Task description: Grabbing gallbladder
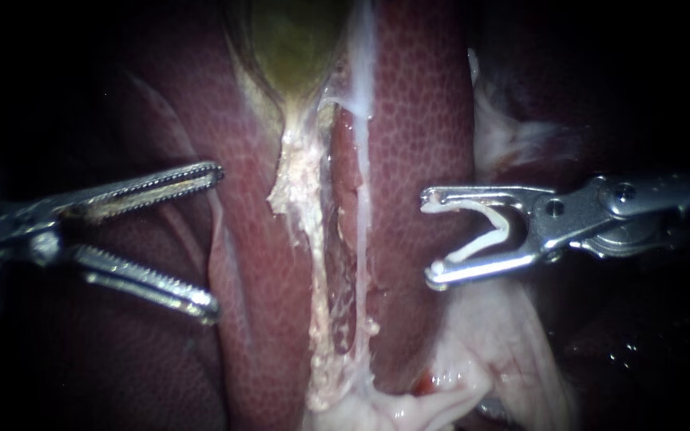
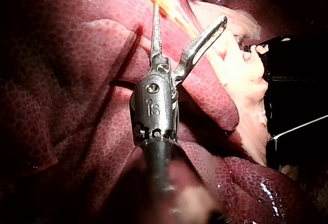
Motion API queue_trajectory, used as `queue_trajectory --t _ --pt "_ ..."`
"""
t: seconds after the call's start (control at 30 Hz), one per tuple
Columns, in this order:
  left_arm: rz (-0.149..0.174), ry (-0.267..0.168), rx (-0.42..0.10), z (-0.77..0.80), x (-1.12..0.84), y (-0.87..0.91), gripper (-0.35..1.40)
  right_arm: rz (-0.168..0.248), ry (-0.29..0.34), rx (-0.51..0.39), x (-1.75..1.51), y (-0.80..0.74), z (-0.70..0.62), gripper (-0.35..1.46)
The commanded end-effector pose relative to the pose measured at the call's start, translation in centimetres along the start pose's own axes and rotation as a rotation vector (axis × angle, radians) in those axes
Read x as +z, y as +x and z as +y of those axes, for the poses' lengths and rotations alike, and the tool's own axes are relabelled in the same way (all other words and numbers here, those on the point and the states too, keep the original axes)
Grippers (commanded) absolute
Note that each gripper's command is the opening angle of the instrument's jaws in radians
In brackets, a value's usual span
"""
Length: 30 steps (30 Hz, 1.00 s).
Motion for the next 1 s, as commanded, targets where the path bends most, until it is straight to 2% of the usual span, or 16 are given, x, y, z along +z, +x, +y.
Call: queue_trajectory --t 0.03,0.33,0.37,0.67,0.8,1.0 --pt "0.000 0.000 0.000 0.00 0.00 0.00 0.95 0.000 0.000 0.000 0.00 0.00 0.00 0.59" --pt "0.000 -0.002 0.000 0.03 0.08 0.01 0.95 0.000 0.000 0.000 0.00 0.00 0.00 0.59" --pt "0.001 -0.009 0.005 0.04 0.11 0.01 0.95 0.000 0.000 0.000 0.00 0.00 0.00 0.59" --pt "0.002 -0.080 -0.049 0.14 0.34 0.04 0.95 0.000 0.000 0.000 0.00 0.00 0.01 0.59" --pt "0.003 -0.127 -0.068 0.21 0.42 0.08 0.93 0.000 -0.001 0.000 0.00 -0.01 0.02 0.59" --pt "0.001 -0.151 -0.104 0.34 0.49 0.16 0.90 0.000 -0.002 0.000 0.01 -0.01 0.02 0.59"
